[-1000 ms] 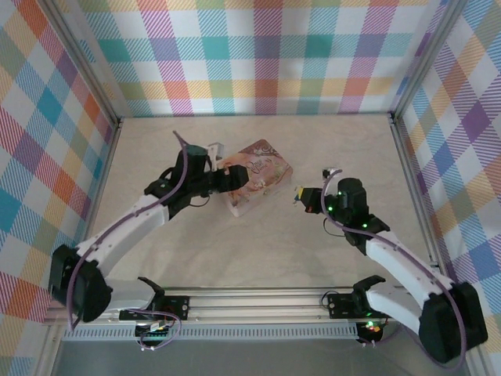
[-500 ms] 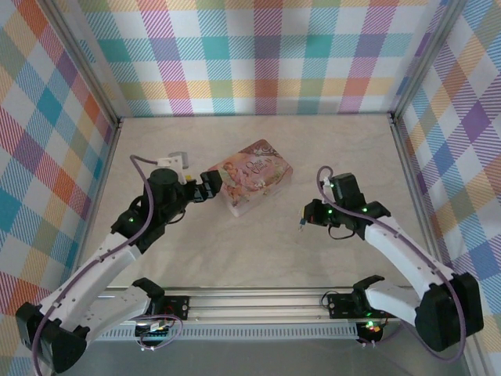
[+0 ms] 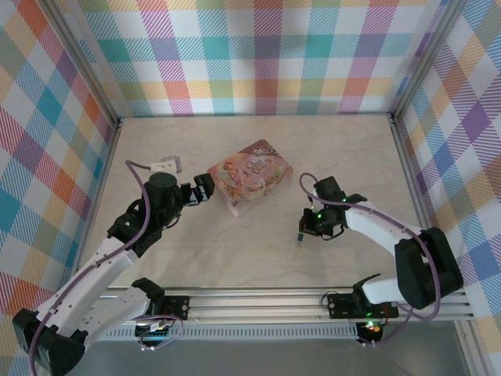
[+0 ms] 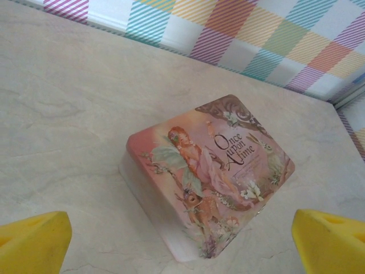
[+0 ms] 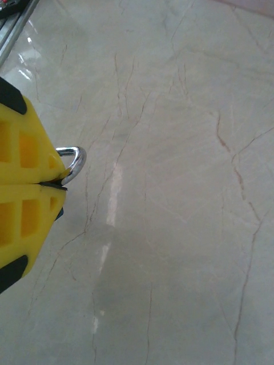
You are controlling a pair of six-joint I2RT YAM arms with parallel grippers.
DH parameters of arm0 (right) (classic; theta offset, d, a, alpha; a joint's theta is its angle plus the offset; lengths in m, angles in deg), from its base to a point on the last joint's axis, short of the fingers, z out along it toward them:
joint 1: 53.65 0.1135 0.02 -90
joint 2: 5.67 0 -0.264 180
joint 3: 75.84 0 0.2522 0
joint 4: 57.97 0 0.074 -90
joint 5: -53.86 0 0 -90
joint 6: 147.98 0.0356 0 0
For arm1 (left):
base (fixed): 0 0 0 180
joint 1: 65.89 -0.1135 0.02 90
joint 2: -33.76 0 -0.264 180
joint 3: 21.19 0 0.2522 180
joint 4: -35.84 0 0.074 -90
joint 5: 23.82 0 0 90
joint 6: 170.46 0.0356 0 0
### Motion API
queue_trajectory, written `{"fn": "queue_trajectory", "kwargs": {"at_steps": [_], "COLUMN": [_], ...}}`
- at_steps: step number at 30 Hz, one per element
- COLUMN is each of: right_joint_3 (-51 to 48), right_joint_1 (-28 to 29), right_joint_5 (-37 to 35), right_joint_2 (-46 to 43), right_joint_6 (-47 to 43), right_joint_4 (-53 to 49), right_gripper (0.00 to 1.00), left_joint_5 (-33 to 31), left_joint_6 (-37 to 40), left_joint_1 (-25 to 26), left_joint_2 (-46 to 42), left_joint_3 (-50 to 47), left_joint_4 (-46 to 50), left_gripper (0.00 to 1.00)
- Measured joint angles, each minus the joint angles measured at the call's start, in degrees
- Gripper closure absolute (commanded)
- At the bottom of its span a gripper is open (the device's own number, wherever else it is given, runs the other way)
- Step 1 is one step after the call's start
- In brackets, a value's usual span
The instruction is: Unlock a padlock with a key
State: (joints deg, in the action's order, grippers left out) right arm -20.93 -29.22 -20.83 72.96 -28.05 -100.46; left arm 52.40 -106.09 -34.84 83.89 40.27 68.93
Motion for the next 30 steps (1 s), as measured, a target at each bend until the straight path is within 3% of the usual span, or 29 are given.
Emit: {"fn": "queue_trajectory", "kwargs": {"at_steps": [30], "right_joint_3": [-1.1], "right_joint_1": [0.3], "right_joint_5": [2.5], "right_joint_2": [8.1], "right_joint_6": [1.2], "right_joint_4": [7.9], "right_gripper": [0.96], "left_joint_5": [-0.9], "left_joint_6": [0.0], "left_joint_1": [-0.1], "left_joint_2": [1.5], "left_joint_3": [-0.6], "left_joint_4": [0.2], "left_gripper": [0.01]}}
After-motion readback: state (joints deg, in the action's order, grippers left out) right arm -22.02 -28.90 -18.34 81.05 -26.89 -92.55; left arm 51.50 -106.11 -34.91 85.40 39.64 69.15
